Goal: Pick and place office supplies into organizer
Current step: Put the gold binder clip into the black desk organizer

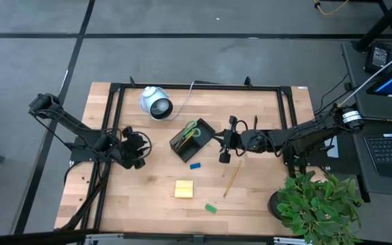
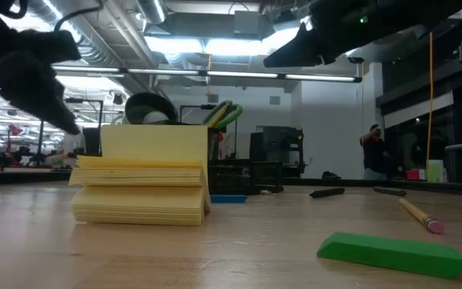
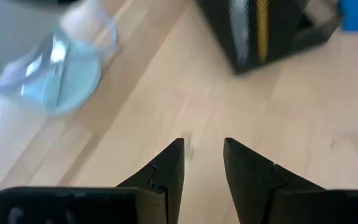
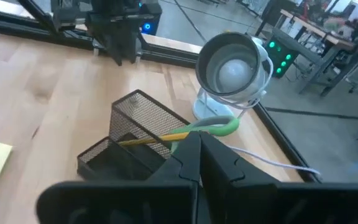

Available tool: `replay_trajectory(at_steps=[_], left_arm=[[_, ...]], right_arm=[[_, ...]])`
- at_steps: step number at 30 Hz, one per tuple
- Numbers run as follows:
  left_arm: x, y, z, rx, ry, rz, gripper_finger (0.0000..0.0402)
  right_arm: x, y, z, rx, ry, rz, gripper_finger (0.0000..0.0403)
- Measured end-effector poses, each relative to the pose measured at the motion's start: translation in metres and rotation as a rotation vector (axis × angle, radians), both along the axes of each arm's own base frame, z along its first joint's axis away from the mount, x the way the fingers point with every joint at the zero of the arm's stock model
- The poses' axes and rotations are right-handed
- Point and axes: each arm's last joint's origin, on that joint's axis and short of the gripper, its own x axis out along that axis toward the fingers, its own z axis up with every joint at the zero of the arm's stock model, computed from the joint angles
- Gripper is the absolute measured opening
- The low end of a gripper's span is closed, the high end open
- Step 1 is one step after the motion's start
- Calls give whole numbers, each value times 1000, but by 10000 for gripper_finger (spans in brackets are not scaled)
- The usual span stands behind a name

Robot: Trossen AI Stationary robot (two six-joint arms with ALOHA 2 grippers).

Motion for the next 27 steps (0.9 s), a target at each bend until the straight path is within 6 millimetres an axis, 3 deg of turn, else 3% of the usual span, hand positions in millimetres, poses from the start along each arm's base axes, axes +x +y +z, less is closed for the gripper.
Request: replay_trajectory(at_steps=[11, 18, 27], left_arm=[[-3, 0, -6, -59, 52, 43, 146], [-6, 1, -31, -47, 83, -39, 138], [-12, 9, -53, -44, 61, -12, 132]], right_arm=[[0, 2, -1, 23, 8, 64, 8], [0, 2, -1, 23, 9, 64, 8], [0, 2, -1, 23, 8, 64, 8]])
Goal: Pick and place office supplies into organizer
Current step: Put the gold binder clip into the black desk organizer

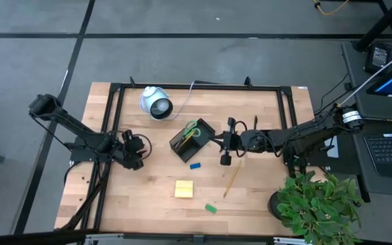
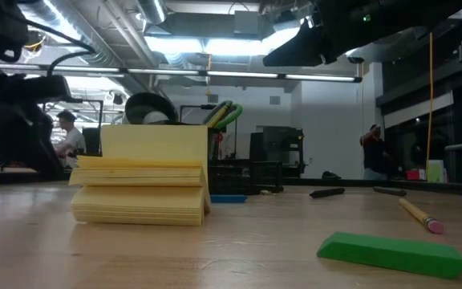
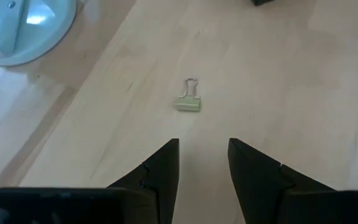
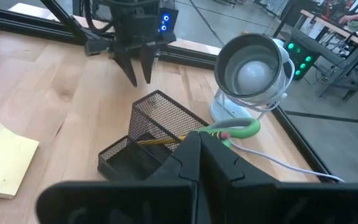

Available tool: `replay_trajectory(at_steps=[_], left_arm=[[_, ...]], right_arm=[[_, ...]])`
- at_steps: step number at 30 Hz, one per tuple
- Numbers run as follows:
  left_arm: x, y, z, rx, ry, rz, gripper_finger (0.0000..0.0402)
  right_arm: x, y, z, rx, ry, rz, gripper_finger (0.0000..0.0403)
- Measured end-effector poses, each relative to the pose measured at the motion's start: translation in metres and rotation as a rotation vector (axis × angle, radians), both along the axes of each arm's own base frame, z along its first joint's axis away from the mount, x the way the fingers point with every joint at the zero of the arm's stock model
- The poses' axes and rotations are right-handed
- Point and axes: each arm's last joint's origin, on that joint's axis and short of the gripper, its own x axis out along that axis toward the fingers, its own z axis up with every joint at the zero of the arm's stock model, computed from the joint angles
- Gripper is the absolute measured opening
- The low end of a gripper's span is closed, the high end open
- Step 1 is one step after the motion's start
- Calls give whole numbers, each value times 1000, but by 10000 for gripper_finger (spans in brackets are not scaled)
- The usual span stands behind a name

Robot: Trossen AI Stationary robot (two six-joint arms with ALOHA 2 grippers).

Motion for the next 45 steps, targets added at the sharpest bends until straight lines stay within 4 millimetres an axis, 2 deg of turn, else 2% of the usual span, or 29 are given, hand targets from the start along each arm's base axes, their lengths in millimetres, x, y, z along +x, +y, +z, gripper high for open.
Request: replay_trajectory(at_steps=[13, 28, 45], left_arm=[[1, 17, -20, -76, -42, 32, 132], [8, 32, -20, -113, -44, 23, 148], [13, 41, -20, -72, -12, -81, 150]], right_arm=[[0, 0, 0, -3, 0, 0, 8], [0, 0, 0, -3, 0, 0, 8], [0, 0, 0, -24, 4, 6, 8]])
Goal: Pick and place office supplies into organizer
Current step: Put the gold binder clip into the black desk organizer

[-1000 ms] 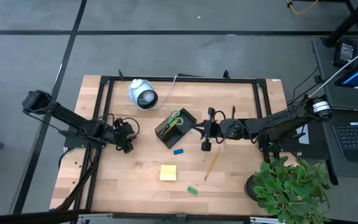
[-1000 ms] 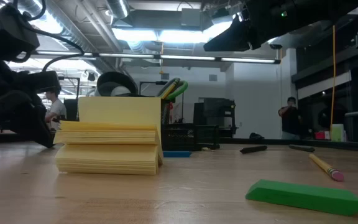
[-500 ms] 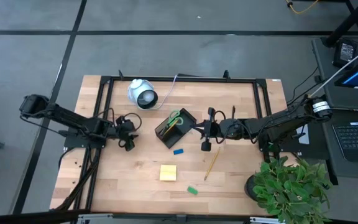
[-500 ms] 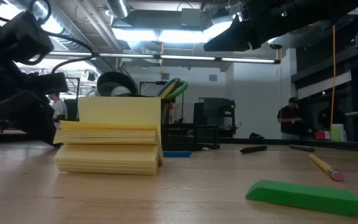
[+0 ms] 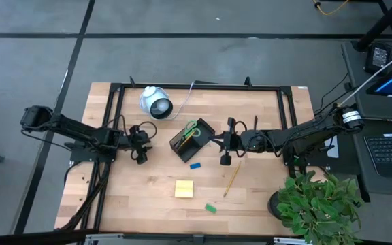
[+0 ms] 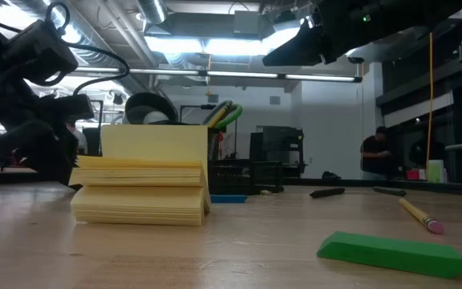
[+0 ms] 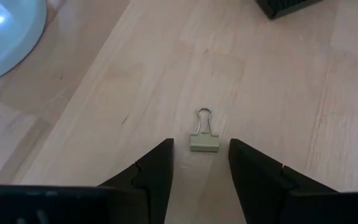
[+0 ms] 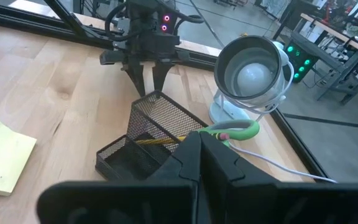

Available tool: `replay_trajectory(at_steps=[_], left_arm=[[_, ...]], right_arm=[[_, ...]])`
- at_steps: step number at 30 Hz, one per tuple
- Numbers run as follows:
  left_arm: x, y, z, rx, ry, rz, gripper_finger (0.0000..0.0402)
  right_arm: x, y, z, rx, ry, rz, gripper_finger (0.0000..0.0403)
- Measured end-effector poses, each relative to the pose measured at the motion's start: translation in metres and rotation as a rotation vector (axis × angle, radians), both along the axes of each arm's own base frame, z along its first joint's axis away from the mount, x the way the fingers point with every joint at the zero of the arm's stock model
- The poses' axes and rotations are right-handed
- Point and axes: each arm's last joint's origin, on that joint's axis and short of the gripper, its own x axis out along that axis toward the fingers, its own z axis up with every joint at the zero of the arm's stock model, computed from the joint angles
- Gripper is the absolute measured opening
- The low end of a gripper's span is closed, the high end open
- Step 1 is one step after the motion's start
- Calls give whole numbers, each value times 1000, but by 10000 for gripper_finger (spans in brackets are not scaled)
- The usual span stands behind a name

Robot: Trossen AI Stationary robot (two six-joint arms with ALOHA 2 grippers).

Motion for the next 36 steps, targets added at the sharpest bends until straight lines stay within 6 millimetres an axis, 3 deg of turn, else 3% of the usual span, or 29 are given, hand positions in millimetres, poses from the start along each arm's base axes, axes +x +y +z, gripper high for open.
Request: replay_trajectory(at_steps=[10, 26, 36], left_arm=[[2, 0, -1, -10, 9, -26, 148], [2, -1, -2, -31, 12, -45, 71], [2, -1, -2, -29, 8, -48, 63]], right_arm=[[0, 0, 0, 0, 0, 0, 8], [0, 0, 0, -2, 1, 1, 8], [0, 0, 0, -3, 1, 1, 8]])
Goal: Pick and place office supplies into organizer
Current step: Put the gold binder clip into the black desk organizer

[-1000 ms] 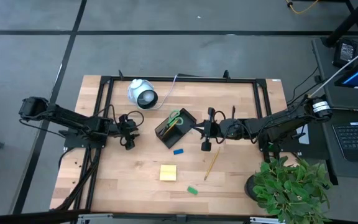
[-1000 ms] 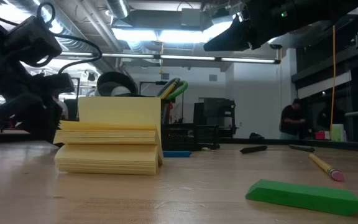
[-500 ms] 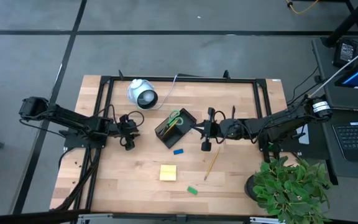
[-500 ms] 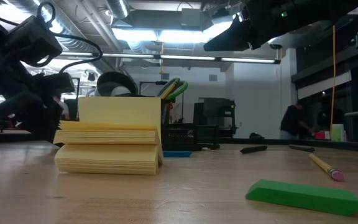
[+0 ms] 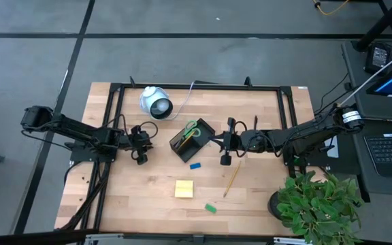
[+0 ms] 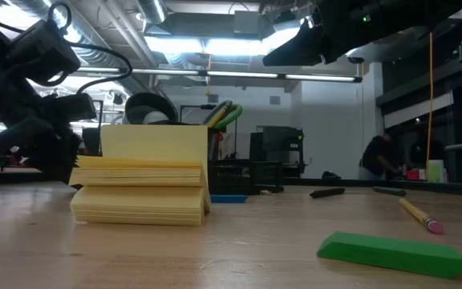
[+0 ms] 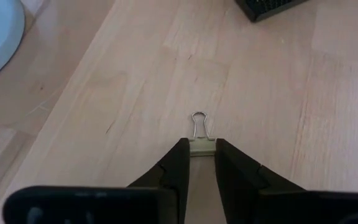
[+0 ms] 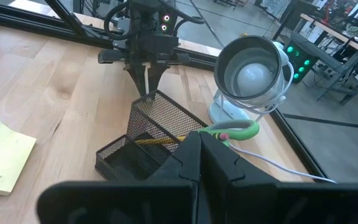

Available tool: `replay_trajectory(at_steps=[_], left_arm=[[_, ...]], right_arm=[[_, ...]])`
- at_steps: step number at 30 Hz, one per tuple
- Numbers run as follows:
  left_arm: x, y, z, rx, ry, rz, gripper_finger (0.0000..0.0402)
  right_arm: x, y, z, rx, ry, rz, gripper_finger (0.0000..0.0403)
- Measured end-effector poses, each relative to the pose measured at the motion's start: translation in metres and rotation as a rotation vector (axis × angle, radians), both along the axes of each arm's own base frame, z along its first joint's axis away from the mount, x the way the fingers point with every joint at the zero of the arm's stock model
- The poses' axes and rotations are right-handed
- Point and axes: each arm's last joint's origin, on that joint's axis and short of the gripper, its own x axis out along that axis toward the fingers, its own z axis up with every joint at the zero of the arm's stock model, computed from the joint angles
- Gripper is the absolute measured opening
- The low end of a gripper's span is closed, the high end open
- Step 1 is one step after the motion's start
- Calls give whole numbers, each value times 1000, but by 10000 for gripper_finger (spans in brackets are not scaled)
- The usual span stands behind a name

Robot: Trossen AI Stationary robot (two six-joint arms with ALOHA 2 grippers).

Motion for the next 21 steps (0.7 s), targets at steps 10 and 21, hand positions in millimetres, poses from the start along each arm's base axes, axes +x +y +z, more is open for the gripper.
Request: replay_trajectory(at_steps=[10, 21], left_arm=[[6, 0, 10, 49, -117, -43, 61], [7, 0, 24, 72, -240, -45, 61]], right_arm=[[0, 0, 0, 0, 0, 0, 8], [0, 0, 1, 1, -8, 0, 8]])
